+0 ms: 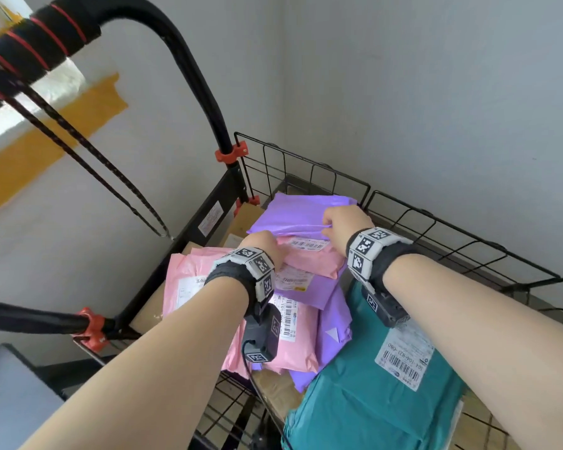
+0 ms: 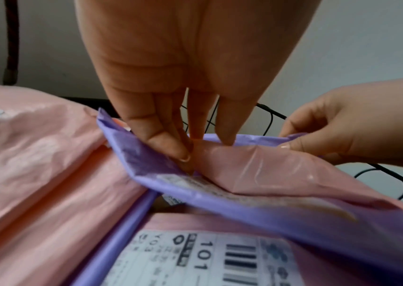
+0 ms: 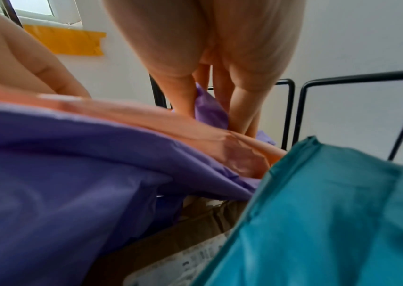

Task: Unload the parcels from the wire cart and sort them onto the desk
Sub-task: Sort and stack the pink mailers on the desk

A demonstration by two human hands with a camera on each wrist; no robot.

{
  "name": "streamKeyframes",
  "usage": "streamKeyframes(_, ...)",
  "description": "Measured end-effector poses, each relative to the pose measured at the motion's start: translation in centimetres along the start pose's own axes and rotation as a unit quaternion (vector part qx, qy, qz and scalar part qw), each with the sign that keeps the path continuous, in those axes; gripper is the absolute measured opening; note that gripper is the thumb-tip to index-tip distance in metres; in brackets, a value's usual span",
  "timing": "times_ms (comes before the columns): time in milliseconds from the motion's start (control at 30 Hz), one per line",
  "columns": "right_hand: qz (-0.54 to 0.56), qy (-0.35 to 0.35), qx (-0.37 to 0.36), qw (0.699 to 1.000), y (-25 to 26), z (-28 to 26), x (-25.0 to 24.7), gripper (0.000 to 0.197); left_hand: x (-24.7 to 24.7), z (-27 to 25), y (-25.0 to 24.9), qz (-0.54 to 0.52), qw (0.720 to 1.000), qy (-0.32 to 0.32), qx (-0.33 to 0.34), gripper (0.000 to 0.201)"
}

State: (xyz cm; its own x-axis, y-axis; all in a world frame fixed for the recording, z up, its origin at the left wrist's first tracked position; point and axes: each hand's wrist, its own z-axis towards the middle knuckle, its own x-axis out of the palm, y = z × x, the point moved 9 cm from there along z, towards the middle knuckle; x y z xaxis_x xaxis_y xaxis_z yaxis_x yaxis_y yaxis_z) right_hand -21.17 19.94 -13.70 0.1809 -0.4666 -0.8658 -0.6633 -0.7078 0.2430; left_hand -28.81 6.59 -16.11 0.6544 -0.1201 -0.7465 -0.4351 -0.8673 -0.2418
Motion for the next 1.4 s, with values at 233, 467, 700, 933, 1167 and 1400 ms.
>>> streamKeyframes(233,0.090,-0.080,0.011,0.993,-0.7,-2.3,-0.6,0.016,-0.8,-2.4,-0.2,-0.106,0.993,-0.057,0.008,0.025)
streamKeyframes(467,0.239,-0.153,0.021,0.959,-0.4,-6.4,-3.3,0.010,-3.4,-7.1,1.6,-0.278,0.951,-0.135,0.015,0.037)
streamKeyframes(700,0.312,-0.166,-0.015,0.935,3.3,-11.7,-5.9,0.018,-6.8,-16.4,6.3,-0.274,0.933,-0.232,0.019,0.022)
streamKeyframes(933,0.299,-0.162,-0.110,0.934,11.5,-20.3,-6.2,0.013,-7.1,-27.6,15.3,-0.306,0.892,-0.331,-0.037,0.016)
streamKeyframes(1167,0.298,-0.136,-0.244,0.913,23.2,-32.2,-1.9,0.020,-3.4,-42.5,26.6,-0.348,0.842,-0.402,-0.092,0.010)
streamKeyframes(1400,0.213,-0.055,-0.368,0.903,34.7,-46.7,5.8,0.031,2.8,-58.6,37.4,-0.365,0.787,-0.465,-0.178,0.014)
